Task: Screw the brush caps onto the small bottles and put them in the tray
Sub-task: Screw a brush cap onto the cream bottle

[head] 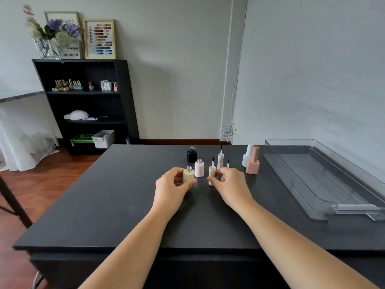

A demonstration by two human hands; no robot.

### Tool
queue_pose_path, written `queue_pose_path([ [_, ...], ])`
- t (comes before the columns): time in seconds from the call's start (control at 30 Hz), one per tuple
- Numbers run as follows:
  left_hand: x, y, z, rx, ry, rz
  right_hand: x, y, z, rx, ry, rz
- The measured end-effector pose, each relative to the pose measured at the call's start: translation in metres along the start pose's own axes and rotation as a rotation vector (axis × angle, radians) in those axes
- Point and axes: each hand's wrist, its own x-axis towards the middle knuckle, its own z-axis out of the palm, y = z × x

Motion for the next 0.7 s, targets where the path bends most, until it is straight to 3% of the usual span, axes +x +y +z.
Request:
queue_pose_path([
  [0.3,0.000,0.000,0.001,0.022,-0.034,0.051,-0.022,0.007,-0.025,0.139,0.037,-0.089],
  [0.5,-0.005,0.002,0.003,0.088,-0.071,0.098,-0.031,0.013,-0.033,0.195,-0.047,-0.032],
  [0.7,-0.007,0.005,0.001,0.055,-0.065,0.085,-0.036,0.021,-0.035,0.271,-0.103,-0.121],
])
